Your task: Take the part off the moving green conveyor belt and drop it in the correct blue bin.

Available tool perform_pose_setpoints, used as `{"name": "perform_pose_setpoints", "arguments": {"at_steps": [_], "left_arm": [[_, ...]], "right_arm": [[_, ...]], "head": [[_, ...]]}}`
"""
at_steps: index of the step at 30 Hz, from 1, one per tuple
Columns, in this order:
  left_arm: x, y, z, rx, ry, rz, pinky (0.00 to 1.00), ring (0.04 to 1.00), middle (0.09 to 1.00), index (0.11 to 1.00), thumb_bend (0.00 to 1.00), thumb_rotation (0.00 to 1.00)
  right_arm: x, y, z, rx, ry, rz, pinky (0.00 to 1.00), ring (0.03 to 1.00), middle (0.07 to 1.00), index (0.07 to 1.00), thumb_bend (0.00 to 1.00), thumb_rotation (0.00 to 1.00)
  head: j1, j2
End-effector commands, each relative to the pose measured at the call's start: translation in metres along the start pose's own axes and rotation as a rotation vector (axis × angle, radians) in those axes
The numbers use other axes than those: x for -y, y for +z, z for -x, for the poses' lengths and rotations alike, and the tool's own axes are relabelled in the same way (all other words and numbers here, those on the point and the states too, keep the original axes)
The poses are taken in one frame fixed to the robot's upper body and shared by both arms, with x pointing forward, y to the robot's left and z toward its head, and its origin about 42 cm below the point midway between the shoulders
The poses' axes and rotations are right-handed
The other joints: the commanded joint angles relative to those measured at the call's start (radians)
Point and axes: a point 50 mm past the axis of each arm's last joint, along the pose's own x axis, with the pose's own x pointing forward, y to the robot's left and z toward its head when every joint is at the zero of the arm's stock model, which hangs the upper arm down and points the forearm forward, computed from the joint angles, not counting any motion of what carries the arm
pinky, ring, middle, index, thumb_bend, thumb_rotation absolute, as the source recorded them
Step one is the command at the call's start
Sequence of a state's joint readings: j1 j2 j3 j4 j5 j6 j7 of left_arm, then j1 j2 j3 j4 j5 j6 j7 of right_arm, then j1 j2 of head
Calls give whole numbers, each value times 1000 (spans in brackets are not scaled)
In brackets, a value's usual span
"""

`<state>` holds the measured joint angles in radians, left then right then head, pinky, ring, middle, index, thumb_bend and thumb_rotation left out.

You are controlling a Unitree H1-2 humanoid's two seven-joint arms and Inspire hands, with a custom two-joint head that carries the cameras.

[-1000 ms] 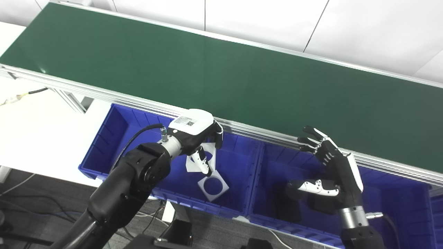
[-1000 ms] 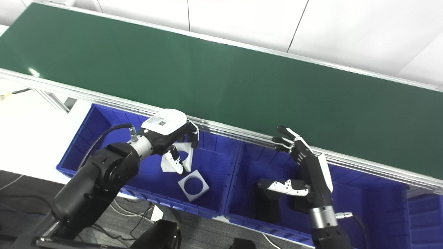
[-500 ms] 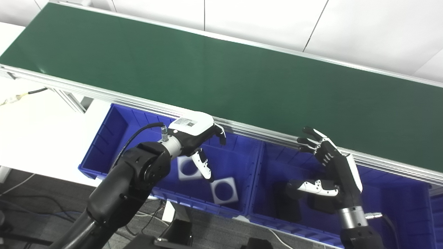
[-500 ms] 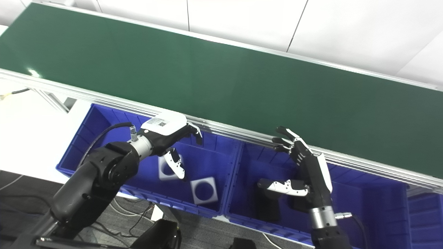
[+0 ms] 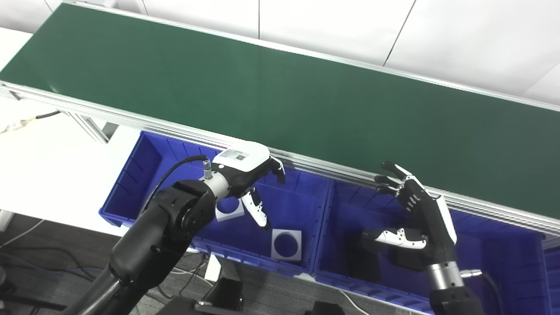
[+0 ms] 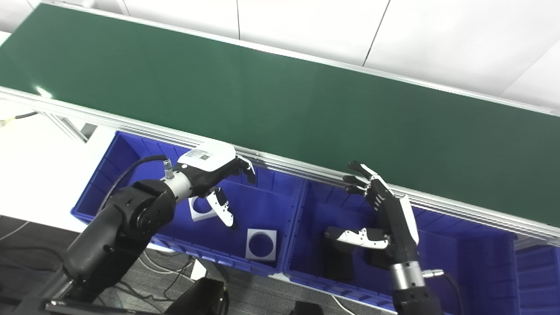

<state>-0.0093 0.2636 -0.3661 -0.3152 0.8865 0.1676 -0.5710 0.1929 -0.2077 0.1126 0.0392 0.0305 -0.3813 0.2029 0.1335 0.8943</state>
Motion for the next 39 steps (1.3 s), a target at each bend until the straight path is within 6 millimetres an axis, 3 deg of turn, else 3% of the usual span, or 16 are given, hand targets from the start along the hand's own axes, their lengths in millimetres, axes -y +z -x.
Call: {"name": "perform_pose_setpoints", "arguments": {"at_steps": [1, 5, 9, 11, 23, 29, 30, 31, 33, 39], "left_arm": [[-13, 10, 7, 126, 115, 99, 535, 669, 720, 652, 1000, 247], [-12, 21, 22, 292, 183, 409, 603, 697, 726, 706, 1000, 229], [-7, 27, 28, 409, 165, 557, 664, 746, 781, 785, 1000, 267], [-2, 27, 27, 447, 160, 599, 713, 803, 835, 829, 1000, 238], [25, 12, 10, 492, 182, 679, 796, 883, 929, 913, 1000, 183], [42, -3, -1, 480, 236, 645, 780, 875, 922, 905, 1000, 139], [43, -6, -2, 477, 249, 643, 775, 870, 915, 898, 1000, 129], [45, -8, -3, 475, 259, 641, 773, 867, 911, 893, 1000, 127], [47, -14, -3, 474, 271, 645, 771, 865, 907, 888, 1000, 126], [52, -26, -3, 468, 277, 642, 754, 847, 891, 867, 1000, 127]], "right_arm": [[2, 9, -5, 66, -7, 10, 691, 773, 893, 815, 987, 235], [0, 9, -5, 70, -4, 8, 693, 770, 896, 817, 984, 233], [-2, 7, -6, 69, -5, 14, 689, 765, 894, 814, 990, 241], [-4, 5, -6, 69, -3, 19, 687, 763, 892, 815, 994, 248], [-19, 0, -7, 57, -6, 30, 684, 773, 892, 836, 1000, 301], [-31, -3, -7, 40, -11, 30, 680, 775, 910, 835, 1000, 276], [-34, -4, -8, 39, -9, 26, 679, 776, 913, 838, 1000, 277], [-36, -4, -8, 38, -8, 24, 681, 779, 915, 840, 1000, 274], [-42, -5, -10, 38, -4, 14, 686, 783, 919, 843, 1000, 271], [-55, -5, -15, 38, -9, 21, 674, 767, 917, 843, 1000, 278]], "head": [[-4, -2], [-14, -5], [-46, -21], [-65, -27], [-195, -59], [-262, -72], [-301, -78], [-301, -78], [-368, -86], [-435, -98]]}}
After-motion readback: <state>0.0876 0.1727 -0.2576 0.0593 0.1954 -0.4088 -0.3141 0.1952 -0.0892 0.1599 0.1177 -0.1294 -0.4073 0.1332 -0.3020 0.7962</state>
